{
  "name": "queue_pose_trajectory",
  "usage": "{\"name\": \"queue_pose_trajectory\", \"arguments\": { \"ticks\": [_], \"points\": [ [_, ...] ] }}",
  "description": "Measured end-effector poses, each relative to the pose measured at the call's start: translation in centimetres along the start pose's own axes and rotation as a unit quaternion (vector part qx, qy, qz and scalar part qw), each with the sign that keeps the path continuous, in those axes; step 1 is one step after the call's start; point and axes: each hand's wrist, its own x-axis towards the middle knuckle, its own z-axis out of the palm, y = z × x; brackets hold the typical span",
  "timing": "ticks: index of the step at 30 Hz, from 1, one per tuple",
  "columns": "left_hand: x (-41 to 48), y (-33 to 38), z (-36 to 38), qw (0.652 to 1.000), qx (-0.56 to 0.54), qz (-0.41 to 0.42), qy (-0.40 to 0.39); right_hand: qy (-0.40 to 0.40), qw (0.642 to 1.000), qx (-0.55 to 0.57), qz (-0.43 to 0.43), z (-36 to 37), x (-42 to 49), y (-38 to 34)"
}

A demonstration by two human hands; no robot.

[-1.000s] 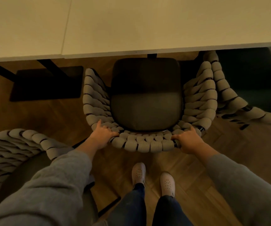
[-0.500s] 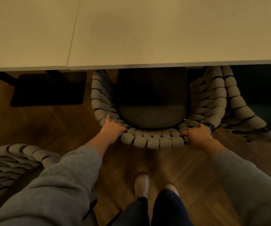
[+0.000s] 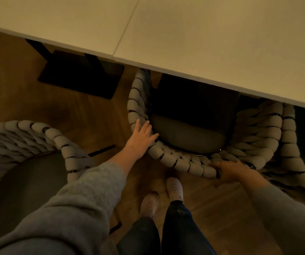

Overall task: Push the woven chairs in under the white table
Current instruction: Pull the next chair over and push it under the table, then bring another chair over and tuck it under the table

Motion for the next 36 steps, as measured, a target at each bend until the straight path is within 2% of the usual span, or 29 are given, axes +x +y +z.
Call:
{"name": "queue_pose_trajectory", "arguments": {
  "ticks": [3, 7, 10, 12, 16, 18, 20, 21, 23, 25, 28, 32, 36],
  "points": [
    [-2.5, 0.1, 1.1, 0.994, -0.081, -0.051, 0.050, -0.002, 0.998, 0.016, -0.068, -3.5, 0.1, -2.3],
    [-6.4, -0.9, 2.1, 0.962, -0.180, -0.199, 0.060, 0.125, 0.973, 0.013, -0.195, -9.2, 0.1, -8.5],
    [-9.5, -2.1, 3.3, 0.904, -0.252, -0.340, 0.062, 0.219, 0.929, -0.039, -0.296, -12.4, 1.1, -13.5],
    [-12.0, -2.7, 4.5, 0.858, -0.291, -0.418, 0.068, 0.239, 0.900, -0.086, -0.355, -13.6, 1.5, -17.4],
    [-15.9, -3.3, 7.0, 0.753, -0.372, -0.541, 0.040, 0.224, 0.850, -0.192, -0.437, -14.8, 1.8, -24.4],
    [-17.8, -3.3, 8.5, 0.677, -0.438, -0.591, 0.030, 0.202, 0.828, -0.259, -0.455, -15.2, 2.3, -28.2],
    [-19.2, -3.1, 10.2, 0.610, -0.506, -0.610, 0.010, 0.190, 0.799, -0.317, -0.474, -15.7, 2.9, -32.1],
    [-19.4, -2.9, 10.9, 0.595, -0.532, -0.603, -0.006, 0.188, 0.785, -0.343, -0.480, -15.9, 3.2, -33.8],
    [-19.6, -3.0, 12.3, 0.584, -0.564, -0.583, -0.029, 0.188, 0.757, -0.394, -0.486, -16.3, 4.3, -37.5],
    [-19.1, -4.0, 13.5, 0.577, -0.579, -0.576, -0.017, 0.214, 0.722, -0.429, -0.499, -16.8, 5.7, -41.0],
    [-18.1, -5.7, 14.3, 0.543, -0.608, -0.579, 0.001, 0.232, 0.674, -0.483, -0.508, -17.8, 7.0, -45.5],
    [-17.0, -6.7, 14.8, 0.499, -0.648, -0.575, -0.006, 0.234, 0.593, -0.582, -0.505, -19.8, 8.0, -50.1],
    [-17.1, -7.4, 15.8, 0.513, -0.652, -0.557, -0.038, 0.219, 0.525, -0.663, -0.486, -22.2, 9.2, -54.1]
  ]
}}
